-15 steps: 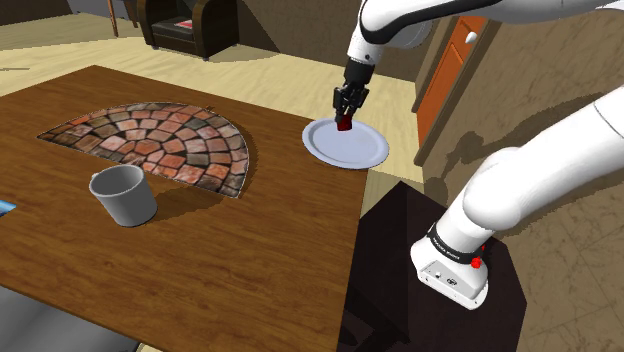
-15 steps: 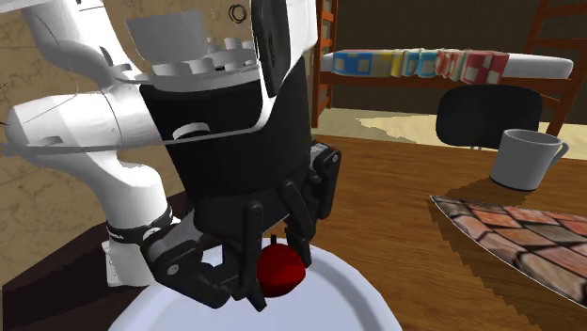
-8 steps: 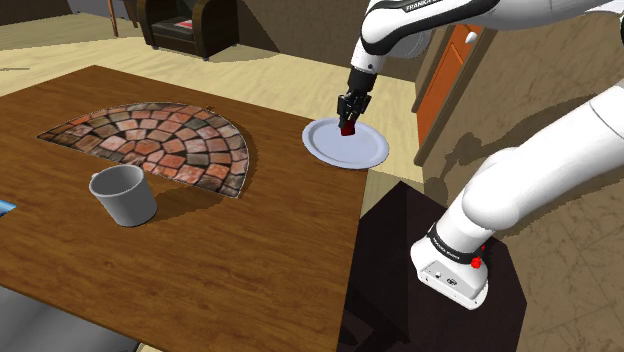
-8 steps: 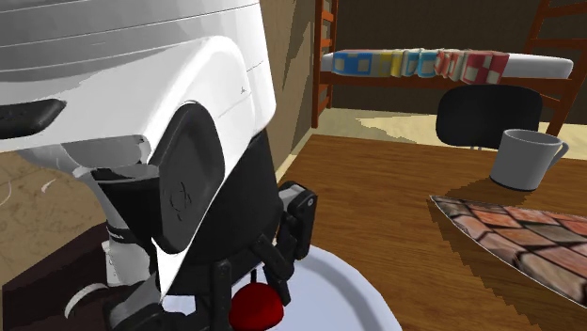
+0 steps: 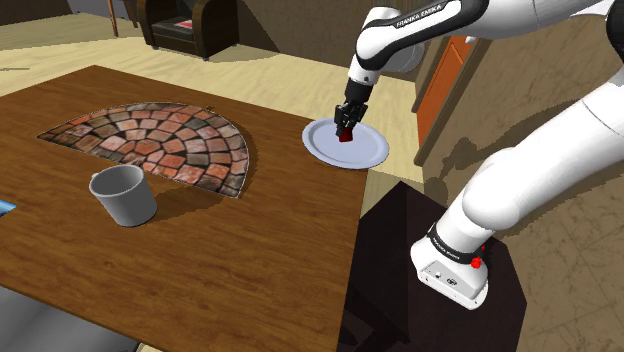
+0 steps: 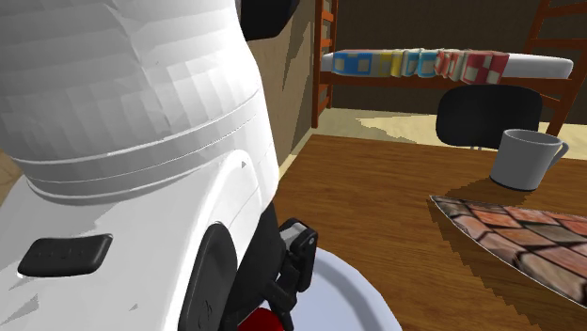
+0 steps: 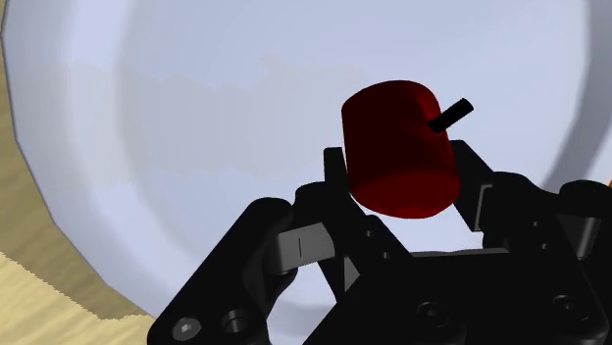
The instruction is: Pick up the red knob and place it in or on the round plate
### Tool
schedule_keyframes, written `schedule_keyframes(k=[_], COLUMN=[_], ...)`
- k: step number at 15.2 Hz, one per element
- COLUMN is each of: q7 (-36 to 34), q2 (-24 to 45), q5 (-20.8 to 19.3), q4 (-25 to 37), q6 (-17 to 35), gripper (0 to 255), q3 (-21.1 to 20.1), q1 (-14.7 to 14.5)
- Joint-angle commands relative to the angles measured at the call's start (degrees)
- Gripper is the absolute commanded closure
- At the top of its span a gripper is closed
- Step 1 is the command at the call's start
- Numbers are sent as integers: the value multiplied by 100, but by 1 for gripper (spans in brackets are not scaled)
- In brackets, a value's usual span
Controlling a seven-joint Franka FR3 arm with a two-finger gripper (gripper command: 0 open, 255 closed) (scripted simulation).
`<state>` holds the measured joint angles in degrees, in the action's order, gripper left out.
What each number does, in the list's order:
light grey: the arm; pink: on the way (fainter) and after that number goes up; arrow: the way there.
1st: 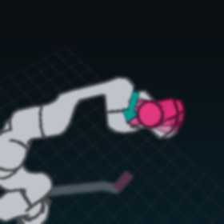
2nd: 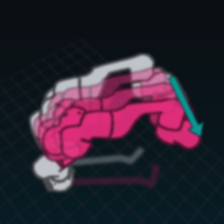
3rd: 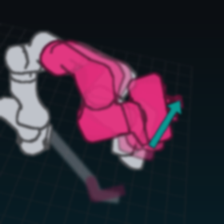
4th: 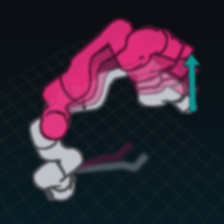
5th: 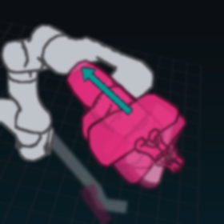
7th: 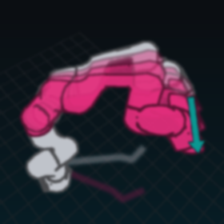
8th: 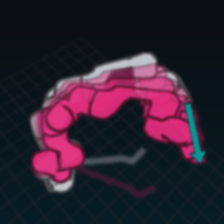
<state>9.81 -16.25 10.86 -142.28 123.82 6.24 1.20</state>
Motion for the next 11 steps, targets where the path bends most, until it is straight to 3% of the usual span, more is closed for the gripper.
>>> schedule_keyframes(k=[1, 6, 7, 11], q7=[0, 1, 1, -8], q2=[23, 23, 16, 13], q5=[-5, -4, -5, 1], q4=[-51, -51, -63, -72], q6=[4, 4, 9, 18], gripper=[255, 255, 0, 0], q3=[-2, -4, -4, -13], q1=[0, 2, 2, -4])
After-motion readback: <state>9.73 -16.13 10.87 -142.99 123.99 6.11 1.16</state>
